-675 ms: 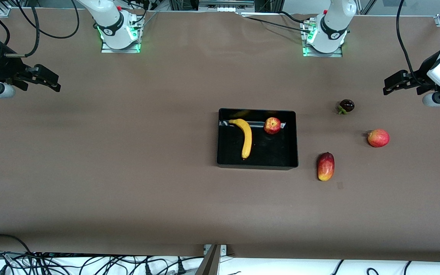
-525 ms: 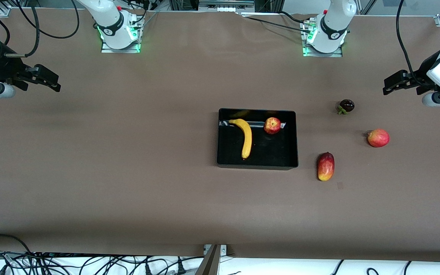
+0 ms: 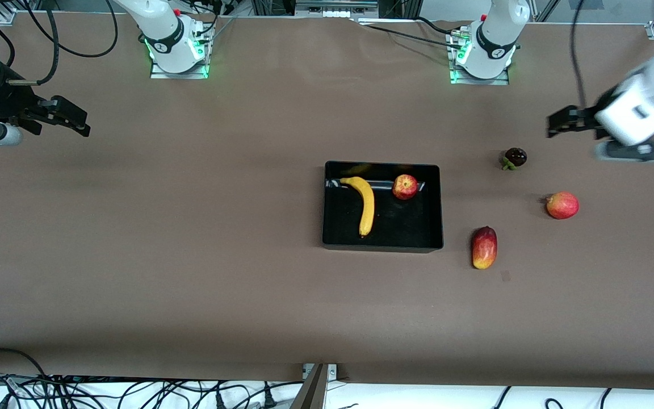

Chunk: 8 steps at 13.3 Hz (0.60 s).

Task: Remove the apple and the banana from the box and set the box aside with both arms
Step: 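Move the left gripper toward the red apple inside the black box, then lower the left gripper into the box and grasp the red apple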

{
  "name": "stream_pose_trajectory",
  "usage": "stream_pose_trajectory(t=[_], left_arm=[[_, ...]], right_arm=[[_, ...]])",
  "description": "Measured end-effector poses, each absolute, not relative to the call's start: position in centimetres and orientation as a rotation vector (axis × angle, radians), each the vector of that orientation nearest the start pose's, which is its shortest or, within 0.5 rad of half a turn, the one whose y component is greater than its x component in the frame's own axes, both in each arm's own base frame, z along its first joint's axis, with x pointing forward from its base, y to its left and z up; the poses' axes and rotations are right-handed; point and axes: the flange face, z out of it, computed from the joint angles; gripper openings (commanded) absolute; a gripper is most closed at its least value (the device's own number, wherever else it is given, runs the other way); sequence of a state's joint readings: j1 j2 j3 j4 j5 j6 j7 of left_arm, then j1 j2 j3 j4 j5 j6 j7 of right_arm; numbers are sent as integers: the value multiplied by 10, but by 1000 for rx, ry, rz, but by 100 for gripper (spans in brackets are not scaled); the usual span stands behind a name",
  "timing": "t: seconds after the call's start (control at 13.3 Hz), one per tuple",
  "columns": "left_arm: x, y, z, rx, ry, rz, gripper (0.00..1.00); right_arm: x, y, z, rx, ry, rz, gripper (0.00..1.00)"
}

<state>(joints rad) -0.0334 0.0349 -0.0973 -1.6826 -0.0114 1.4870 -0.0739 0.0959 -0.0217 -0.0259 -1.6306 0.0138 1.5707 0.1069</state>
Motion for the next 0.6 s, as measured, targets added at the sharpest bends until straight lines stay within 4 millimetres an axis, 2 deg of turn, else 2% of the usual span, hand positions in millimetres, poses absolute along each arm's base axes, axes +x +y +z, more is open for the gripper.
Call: stream_pose_trajectory(t=[0.15, 0.3, 0.6], left_arm=[[545, -122, 506, -3127, 91, 356, 100], [547, -173, 460, -3166, 12, 299, 100], [538, -255, 385, -3192, -178, 241, 100]], right_arm=[[545, 40, 608, -3129, 58, 61, 100], [545, 40, 608, -3129, 58, 61, 100], [545, 40, 608, -3129, 58, 61, 100]])
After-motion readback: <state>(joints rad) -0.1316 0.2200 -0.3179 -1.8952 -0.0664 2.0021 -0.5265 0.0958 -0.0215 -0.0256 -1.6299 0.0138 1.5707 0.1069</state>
